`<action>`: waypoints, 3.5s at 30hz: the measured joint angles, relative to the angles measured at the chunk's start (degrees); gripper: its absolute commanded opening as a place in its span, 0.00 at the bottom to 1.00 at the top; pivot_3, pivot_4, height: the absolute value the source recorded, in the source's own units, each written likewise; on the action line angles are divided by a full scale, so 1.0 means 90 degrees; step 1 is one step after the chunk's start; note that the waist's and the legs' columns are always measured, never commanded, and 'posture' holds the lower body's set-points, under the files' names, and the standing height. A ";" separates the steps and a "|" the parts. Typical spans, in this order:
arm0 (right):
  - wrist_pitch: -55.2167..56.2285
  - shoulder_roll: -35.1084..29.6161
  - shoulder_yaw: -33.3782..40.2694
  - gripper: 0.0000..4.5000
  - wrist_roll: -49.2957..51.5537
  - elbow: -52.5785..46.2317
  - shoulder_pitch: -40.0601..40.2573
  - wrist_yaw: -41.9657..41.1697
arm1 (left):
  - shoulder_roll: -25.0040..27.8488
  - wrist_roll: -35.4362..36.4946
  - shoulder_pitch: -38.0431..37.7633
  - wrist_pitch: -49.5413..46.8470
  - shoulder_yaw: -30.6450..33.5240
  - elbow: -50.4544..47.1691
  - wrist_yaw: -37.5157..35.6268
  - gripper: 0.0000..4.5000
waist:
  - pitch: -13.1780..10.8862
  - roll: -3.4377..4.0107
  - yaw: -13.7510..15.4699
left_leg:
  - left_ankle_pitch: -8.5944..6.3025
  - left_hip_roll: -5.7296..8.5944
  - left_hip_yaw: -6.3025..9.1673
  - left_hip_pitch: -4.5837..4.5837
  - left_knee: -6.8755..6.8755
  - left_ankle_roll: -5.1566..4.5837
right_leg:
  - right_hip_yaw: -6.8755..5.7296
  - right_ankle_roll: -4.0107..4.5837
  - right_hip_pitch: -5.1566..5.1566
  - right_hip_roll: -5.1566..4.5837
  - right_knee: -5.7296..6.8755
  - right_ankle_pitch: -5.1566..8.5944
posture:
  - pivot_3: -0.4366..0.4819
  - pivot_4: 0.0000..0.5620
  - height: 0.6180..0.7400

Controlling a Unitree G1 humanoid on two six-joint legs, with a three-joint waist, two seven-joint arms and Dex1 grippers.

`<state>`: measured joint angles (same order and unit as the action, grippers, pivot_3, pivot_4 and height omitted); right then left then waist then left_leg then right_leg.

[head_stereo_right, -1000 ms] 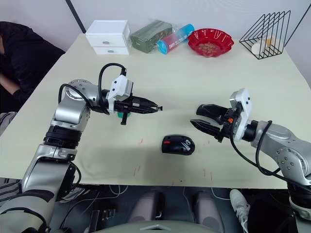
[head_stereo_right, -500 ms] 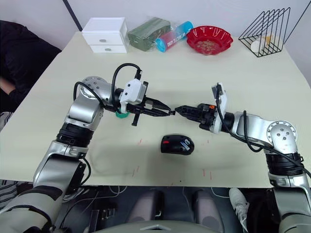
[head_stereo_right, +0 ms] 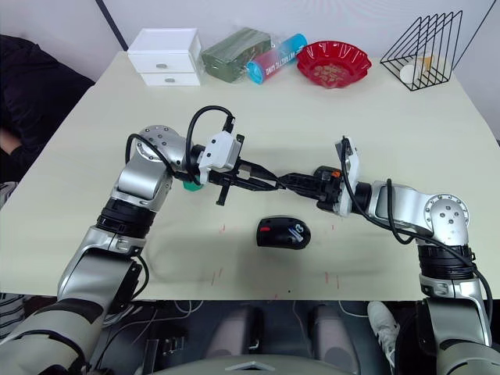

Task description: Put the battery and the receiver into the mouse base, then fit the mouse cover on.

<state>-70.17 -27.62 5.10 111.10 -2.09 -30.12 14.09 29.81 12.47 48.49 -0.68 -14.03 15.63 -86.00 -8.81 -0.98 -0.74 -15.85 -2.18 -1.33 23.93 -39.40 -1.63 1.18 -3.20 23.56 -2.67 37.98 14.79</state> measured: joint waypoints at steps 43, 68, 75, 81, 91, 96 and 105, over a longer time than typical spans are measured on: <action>-0.0257 0.0028 0.0043 0.00 0.0029 0.0180 -0.0065 0.0102 | 0.0000 0.0041 0.0086 -0.0090 -0.0005 0.0089 -0.0164 0.72 | 0.0000 0.0000 -0.0003 | 0.0000 0.0000 0.0000 0.0000 0.0000 0.0000 | 0.0000 0.0000 0.0000 0.0000 0.0001 0.0000 | 0.48 0.27 1.00; 0.2137 -0.2472 0.1091 0.00 -0.4522 -0.3182 0.3489 -0.5541 | 0.0394 -0.0041 -0.1684 -0.1213 -0.0415 -0.1549 0.0599 1.00 | 0.0001 0.0004 0.0035 | -0.0001 0.0003 0.0002 -0.0008 0.0001 -0.0001 | 0.0003 -0.0003 -0.0006 0.0002 -0.0002 0.0000 | 0.48 0.27 1.00; 0.3715 -0.2183 0.0977 0.00 -0.6323 -0.3189 0.3853 -0.6735 | 0.0382 -0.0465 -0.1784 -0.1465 -0.0834 -0.1827 0.0912 1.00 | 0.0001 0.0003 0.0015 | 0.0000 0.0003 0.0002 -0.0019 -0.0003 0.0001 | 0.0007 -0.0007 -0.0011 0.0004 0.0005 -0.0003 | 0.48 0.27 1.00; 0.4104 -0.1868 0.0900 0.00 -0.6825 -0.3092 0.3894 -0.6917 | 0.0330 -0.0749 -0.1785 -0.1897 -0.1045 -0.2008 0.1275 1.00 | 0.0001 0.0003 0.0027 | 0.0001 0.0004 0.0002 -0.0018 -0.0003 0.0001 | 0.0008 -0.0006 -0.0011 0.0004 0.0004 -0.0004 | 0.48 0.27 1.00; 0.4830 -0.1758 0.0905 0.00 -0.7416 -0.3079 0.4282 -0.7590 | 0.0135 -0.0906 -0.1759 -0.2450 -0.1311 -0.2250 0.1545 1.00 | 0.0001 0.0003 0.0058 | 0.0001 0.0005 0.0001 -0.0021 -0.0004 0.0001 | 0.0008 -0.0006 -0.0013 0.0004 0.0005 -0.0004 | 0.48 0.27 1.00; 0.5050 -0.1758 0.0905 0.00 -0.7646 -0.2954 0.4333 -0.7774 | 0.0036 -0.1007 -0.1668 -0.2514 -0.1424 -0.2227 0.1657 1.00 | 0.0001 0.0003 0.0066 | 0.0001 0.0005 0.0002 -0.0021 -0.0005 0.0002 | 0.0008 -0.0006 -0.0014 0.0004 0.0005 -0.0004 | 0.48 0.27 1.00; 0.5105 -0.1701 0.0906 0.00 -0.7777 -0.2949 0.4363 -0.7788 | -0.0107 -0.1201 -0.1569 -0.2671 -0.1583 -0.2097 0.1833 1.00 | 0.0001 0.0004 0.0079 | 0.0001 0.0005 0.0002 -0.0022 -0.0005 0.0002 | 0.0008 -0.0006 -0.0014 0.0004 0.0007 -0.0004 | 0.48 0.27 1.00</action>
<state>-24.22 -42.93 13.26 41.11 -28.63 9.14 -56.00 28.85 1.67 34.38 -24.71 -28.27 -3.25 -69.51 -8.80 -0.95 -0.03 -15.84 -2.13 -1.32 23.73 -39.45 -1.61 1.25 -3.26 23.44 -2.64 38.04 14.75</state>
